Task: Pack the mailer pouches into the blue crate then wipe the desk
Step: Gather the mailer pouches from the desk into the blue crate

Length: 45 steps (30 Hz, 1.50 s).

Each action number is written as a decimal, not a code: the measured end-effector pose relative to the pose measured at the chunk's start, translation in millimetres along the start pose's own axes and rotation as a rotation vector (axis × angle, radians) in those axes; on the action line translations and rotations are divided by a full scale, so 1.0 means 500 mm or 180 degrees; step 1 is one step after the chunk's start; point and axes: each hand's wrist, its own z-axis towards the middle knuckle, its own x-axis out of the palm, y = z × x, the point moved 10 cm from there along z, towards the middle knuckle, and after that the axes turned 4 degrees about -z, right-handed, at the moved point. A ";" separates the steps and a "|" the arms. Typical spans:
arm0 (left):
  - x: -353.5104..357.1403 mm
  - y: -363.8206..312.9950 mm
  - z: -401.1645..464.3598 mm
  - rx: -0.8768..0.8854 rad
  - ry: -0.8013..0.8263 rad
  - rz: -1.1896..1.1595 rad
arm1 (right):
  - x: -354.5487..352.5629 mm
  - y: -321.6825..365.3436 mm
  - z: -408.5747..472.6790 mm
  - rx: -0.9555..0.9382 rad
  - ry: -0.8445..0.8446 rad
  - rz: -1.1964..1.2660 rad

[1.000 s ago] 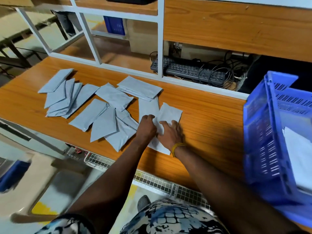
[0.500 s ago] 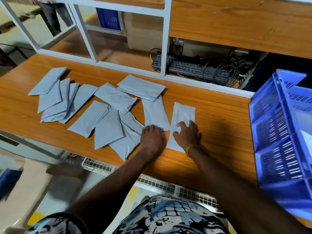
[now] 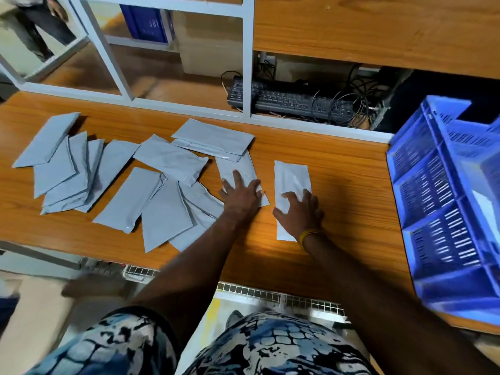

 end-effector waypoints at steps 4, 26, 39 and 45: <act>-0.010 -0.019 -0.035 0.0035 -0.0318 0.0248 | -0.006 -0.021 -0.003 0.0054 -0.0092 0.0059; -0.029 -0.062 -0.134 0.0296 -0.0898 -0.1003 | -0.101 -0.077 -0.050 -0.0033 -0.0912 0.0568; -0.215 -0.444 -0.284 0.1450 -0.2235 -0.2466 | -0.537 -0.266 -0.172 -0.0238 -0.2734 0.1574; -0.238 -0.681 -0.331 0.1909 -0.2240 -0.2871 | -0.697 -0.458 -0.240 -0.0146 -0.3359 0.1442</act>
